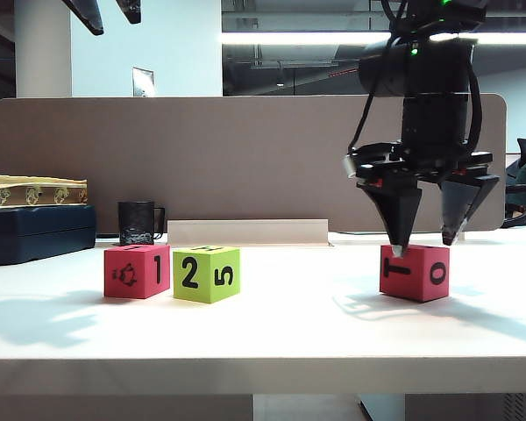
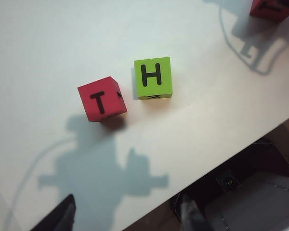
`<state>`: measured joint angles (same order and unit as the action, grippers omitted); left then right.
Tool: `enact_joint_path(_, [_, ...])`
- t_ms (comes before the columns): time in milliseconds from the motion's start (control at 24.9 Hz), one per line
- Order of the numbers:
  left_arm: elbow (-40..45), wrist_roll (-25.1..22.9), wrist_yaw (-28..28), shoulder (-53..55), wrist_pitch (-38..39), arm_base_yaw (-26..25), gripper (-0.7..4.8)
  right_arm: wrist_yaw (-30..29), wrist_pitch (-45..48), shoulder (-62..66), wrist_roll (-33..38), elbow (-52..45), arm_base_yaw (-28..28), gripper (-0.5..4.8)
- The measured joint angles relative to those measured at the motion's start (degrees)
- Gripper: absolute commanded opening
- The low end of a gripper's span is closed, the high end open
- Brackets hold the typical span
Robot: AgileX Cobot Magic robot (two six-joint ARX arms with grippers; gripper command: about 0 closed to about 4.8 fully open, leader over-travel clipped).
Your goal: Select the appropriate blocks from the scattered letter blocks on the table and arrange them in a row to spell out "THU".
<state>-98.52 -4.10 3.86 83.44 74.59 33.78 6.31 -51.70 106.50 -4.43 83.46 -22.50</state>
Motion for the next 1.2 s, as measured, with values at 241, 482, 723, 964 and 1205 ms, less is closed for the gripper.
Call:
enact_joint_path(241, [0.0, 0.0, 0.0, -0.1, 0.0, 0.0, 2.77, -3.2, 0.4, 0.5, 0.0, 0.0, 0.1, 3.67])
enact_joint_path(482, [0.0, -0.2, 0.0, -2.0, 0.0, 0.0, 2.57, -3.4, 0.5, 1.8, 0.0, 0.0, 0.2, 3.24])
enact_joint_path(723, [0.0, -0.3, -0.2, -5.1, -0.9, 0.0, 0.78, -3.6, 0.9, 2.6, 0.0, 0.0, 0.2, 3.01])
enact_joint_path(964, [0.0, -1.7, -3.7, -8.7, -5.3, 0.0, 0.47, -3.7, 0.8, 2.9, 1.2, -0.1, 0.2, 2.9])
enact_joint_path(1205, [0.0, -1.7, -3.8, -9.3, -6.0, 0.0, 0.48, -8.3, 1.0, 2.9, 4.5, -0.1, -0.2, 2.9])
